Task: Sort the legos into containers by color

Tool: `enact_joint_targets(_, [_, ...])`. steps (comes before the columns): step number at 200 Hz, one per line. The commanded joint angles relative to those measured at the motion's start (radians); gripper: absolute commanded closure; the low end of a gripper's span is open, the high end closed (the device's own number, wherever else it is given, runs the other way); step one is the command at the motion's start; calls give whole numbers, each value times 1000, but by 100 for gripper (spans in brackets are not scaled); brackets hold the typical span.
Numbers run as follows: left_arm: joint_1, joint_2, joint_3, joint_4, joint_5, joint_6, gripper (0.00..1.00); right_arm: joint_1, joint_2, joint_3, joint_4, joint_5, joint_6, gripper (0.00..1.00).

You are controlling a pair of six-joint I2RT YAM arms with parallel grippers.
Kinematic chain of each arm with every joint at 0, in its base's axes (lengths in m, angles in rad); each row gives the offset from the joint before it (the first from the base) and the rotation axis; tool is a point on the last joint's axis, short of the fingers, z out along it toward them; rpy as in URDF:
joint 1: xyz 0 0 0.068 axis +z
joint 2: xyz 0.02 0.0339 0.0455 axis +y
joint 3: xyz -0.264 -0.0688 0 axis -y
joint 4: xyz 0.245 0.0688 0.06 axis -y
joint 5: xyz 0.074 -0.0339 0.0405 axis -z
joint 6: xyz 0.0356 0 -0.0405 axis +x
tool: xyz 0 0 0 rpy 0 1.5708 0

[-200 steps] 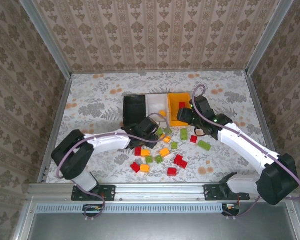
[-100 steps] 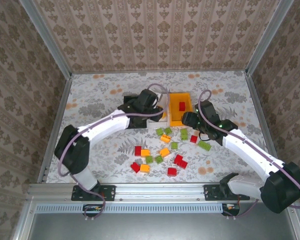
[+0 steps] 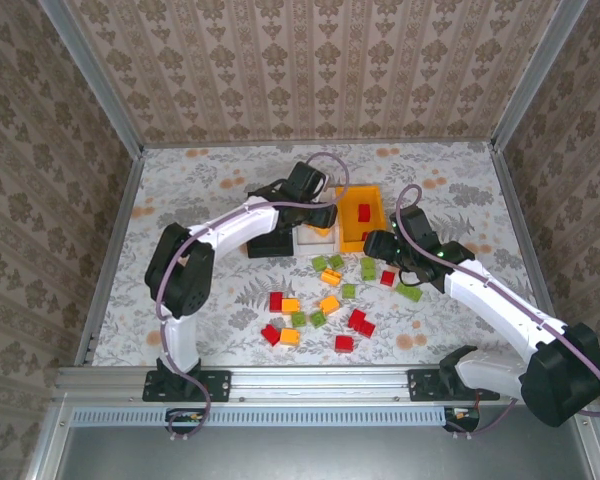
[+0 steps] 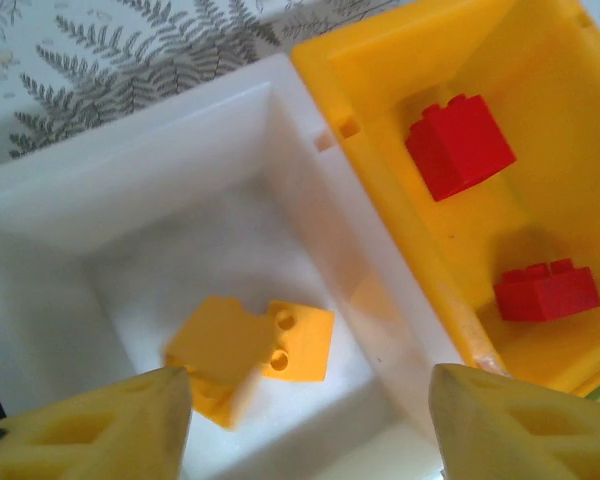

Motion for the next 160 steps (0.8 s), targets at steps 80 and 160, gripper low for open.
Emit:
enact_joint_targets(80, [-217,-379,-345,-137,127,78,19,-6,-52,-35,-72,-9,-16,32])
enact_joint_targets(160, [-430,-352,-499,-130,52,129,29,-9,-67,-31,-78,0,-19,32])
